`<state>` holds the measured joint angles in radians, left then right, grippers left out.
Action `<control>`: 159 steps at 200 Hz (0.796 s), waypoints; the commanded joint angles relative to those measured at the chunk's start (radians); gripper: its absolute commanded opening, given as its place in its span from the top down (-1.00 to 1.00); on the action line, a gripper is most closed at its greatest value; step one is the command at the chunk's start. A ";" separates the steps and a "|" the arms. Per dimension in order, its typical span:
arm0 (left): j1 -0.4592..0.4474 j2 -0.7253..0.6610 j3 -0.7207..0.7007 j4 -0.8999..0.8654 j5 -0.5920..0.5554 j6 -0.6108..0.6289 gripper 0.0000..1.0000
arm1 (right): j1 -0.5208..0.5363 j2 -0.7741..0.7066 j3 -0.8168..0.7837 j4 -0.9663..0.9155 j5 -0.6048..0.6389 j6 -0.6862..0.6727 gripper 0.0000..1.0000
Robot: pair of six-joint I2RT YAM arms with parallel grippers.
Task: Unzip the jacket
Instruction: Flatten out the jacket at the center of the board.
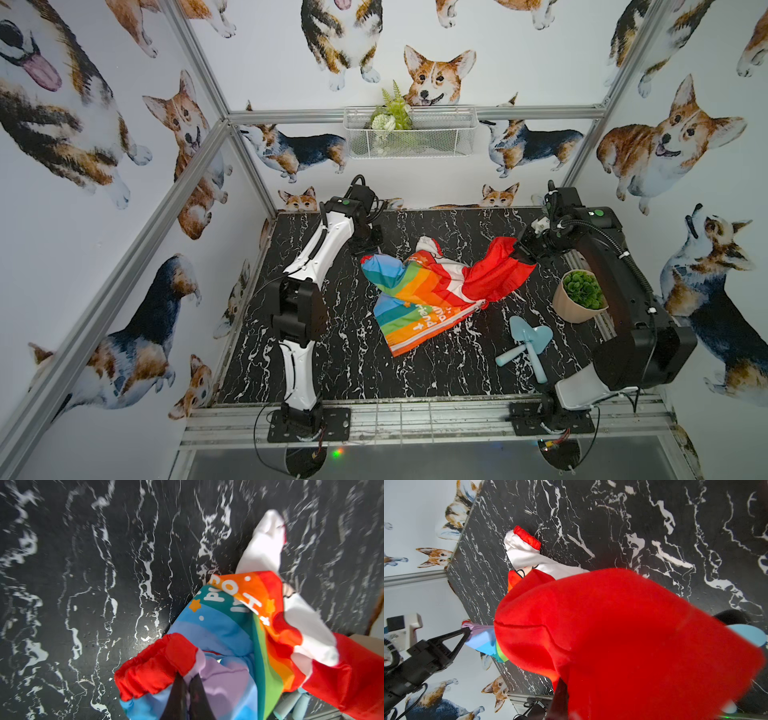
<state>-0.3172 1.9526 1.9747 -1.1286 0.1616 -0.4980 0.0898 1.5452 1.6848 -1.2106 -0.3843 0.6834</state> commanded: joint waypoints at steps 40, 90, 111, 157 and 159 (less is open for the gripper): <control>0.061 -0.191 0.049 -0.006 0.055 -0.095 1.00 | -0.001 0.012 0.132 0.074 -0.022 -0.004 1.00; 0.061 -0.324 0.123 -0.019 0.070 -0.181 1.00 | 0.000 -0.006 0.327 0.140 -0.114 -0.025 1.00; 0.074 -0.379 0.146 0.002 0.071 -0.208 1.00 | 0.000 -0.034 0.406 0.157 -0.144 -0.032 1.00; 0.177 -0.521 0.190 -0.007 0.144 -0.237 1.00 | 0.001 -0.125 0.552 0.101 -0.210 -0.046 1.00; 0.182 -0.528 0.192 -0.010 0.148 -0.238 1.00 | 0.001 -0.130 0.556 0.096 -0.211 -0.047 1.00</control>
<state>-0.1875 1.5024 2.1391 -1.1397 0.2550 -0.6998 0.0914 1.4639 2.1811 -1.0977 -0.5404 0.6556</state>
